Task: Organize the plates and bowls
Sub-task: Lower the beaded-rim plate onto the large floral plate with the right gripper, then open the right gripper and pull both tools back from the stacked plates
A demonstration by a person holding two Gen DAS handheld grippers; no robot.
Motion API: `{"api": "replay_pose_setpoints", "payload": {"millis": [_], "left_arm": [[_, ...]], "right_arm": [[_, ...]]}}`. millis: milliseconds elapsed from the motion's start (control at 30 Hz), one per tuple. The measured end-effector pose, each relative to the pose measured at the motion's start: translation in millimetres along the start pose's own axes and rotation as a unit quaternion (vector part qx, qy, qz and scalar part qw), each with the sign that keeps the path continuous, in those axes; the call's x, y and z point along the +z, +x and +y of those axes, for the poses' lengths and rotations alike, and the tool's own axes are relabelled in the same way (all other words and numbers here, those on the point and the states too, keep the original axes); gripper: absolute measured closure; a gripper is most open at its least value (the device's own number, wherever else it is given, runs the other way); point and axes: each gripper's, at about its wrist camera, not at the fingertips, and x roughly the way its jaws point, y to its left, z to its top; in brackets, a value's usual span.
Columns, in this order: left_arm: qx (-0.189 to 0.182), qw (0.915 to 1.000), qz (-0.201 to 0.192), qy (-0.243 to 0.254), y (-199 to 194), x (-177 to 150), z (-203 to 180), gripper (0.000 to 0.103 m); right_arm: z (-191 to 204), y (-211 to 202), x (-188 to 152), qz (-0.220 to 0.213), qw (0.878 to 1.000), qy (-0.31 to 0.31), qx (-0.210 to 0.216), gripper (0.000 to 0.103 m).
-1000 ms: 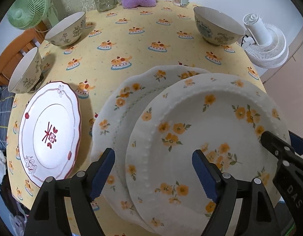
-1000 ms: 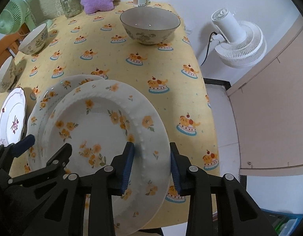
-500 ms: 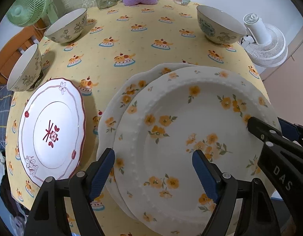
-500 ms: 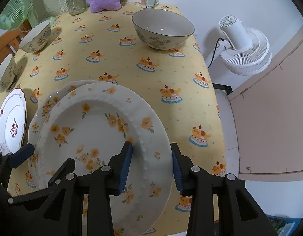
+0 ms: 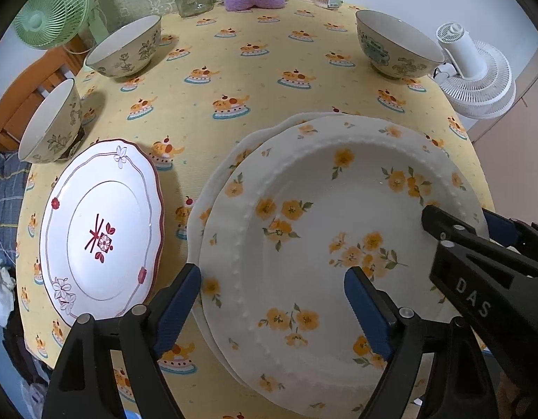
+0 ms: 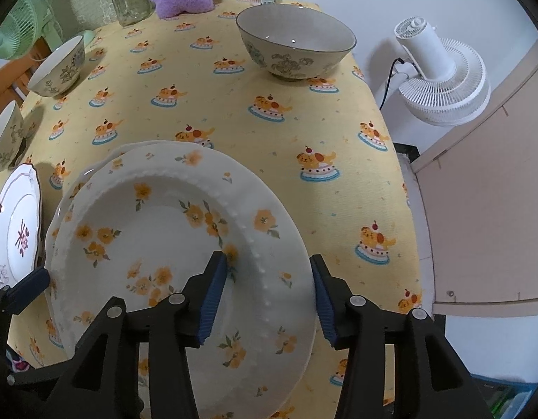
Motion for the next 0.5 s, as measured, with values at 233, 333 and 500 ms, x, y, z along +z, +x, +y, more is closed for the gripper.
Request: {"api": "replay_pose_setpoints", "payload": {"millis": [233,333,500], "left_arm": [[0.013,0.9999,0.001,-0.001,-0.2,0.2,1.3,0.015],[0.018,0.9998,0.003,-0.001,0.6,-0.7,1.3,0.015],[0.019,0.9997,0.007,-0.012,-2.3,-2.7,-0.5,0.014]], "right_arm": [[9.6,14.1,-1.2,0.015,1.000,-0.005,0.002,0.039],[13.8,14.2,-2.3,0.012,1.000,-0.015,-0.001,0.037],[10.0,11.0,-2.7,0.015,0.999,-0.029,0.018,0.036]]}}
